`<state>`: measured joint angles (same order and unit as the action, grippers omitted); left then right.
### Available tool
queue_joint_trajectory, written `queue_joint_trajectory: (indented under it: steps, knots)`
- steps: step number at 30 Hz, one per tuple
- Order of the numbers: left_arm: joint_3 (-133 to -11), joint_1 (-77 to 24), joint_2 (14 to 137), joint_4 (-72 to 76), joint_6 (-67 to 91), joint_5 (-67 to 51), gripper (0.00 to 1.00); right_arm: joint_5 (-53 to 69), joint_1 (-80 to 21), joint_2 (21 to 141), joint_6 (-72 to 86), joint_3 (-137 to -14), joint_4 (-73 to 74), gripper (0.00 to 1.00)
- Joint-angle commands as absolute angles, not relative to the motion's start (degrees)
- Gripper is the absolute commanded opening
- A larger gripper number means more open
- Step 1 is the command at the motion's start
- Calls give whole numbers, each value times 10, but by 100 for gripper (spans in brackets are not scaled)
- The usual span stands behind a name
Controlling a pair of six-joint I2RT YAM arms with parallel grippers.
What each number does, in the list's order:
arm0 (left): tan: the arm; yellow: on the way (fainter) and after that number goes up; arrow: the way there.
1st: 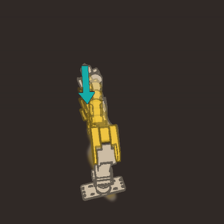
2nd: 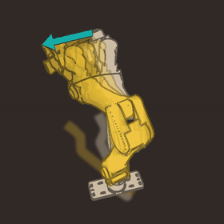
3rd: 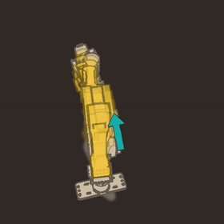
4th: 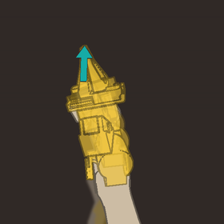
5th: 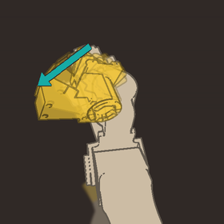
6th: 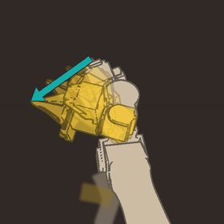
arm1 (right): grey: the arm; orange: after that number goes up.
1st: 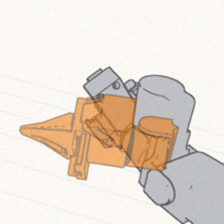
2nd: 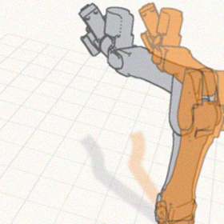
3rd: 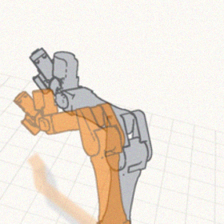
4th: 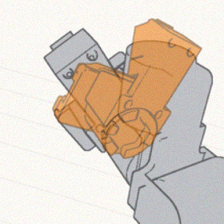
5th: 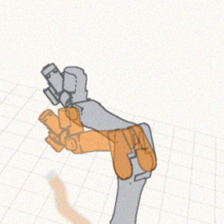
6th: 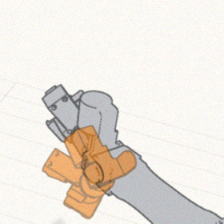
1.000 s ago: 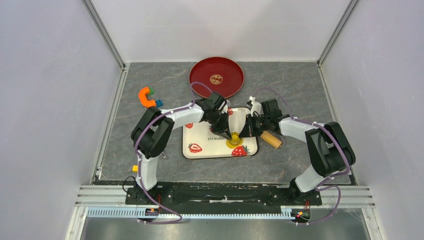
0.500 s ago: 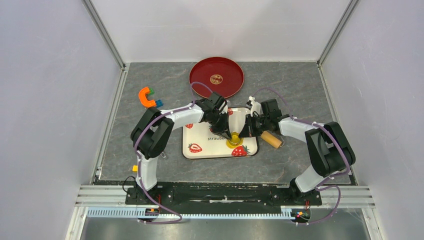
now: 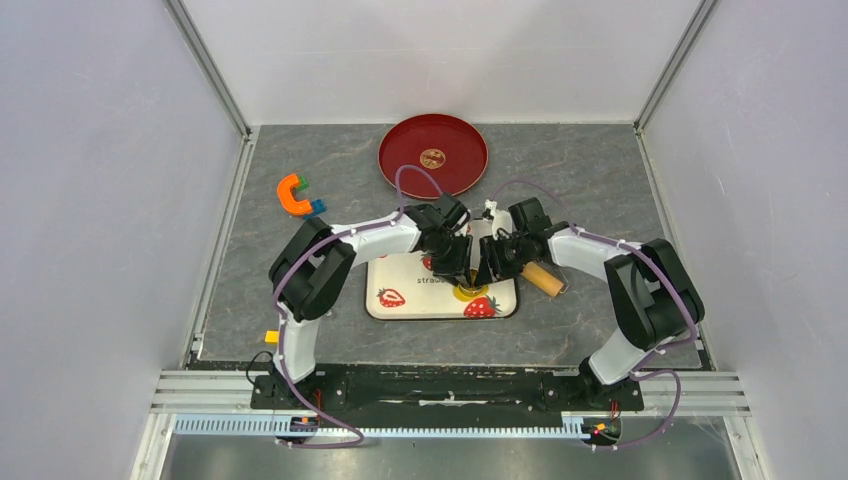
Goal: Roll out the dumpling wrappers from the dough
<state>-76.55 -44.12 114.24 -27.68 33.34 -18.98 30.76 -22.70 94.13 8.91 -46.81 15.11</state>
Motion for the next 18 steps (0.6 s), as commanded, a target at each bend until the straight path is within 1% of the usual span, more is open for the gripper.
queue_joint_trajectory:
  steps: [1, 4, 6, 13, 18]
  knots:
    - [-784, -458, 1144, -367, 295, -128, 44, 248, -231, 955, 56, -483, 304, 45]
    - [-800, -457, 1117, -369, 299, -122, 47, 265, -231, 949, 62, -512, 314, 57]
    - [-803, -457, 1101, -367, 305, -118, 48, 273, -231, 948, 62, -527, 322, 62]
    - [-774, -453, 1046, -344, 328, -123, 53, 297, -220, 940, 58, -544, 334, 72]
    - [-709, -433, 1000, -295, 359, -153, 54, 299, -206, 920, 57, -549, 338, 73]
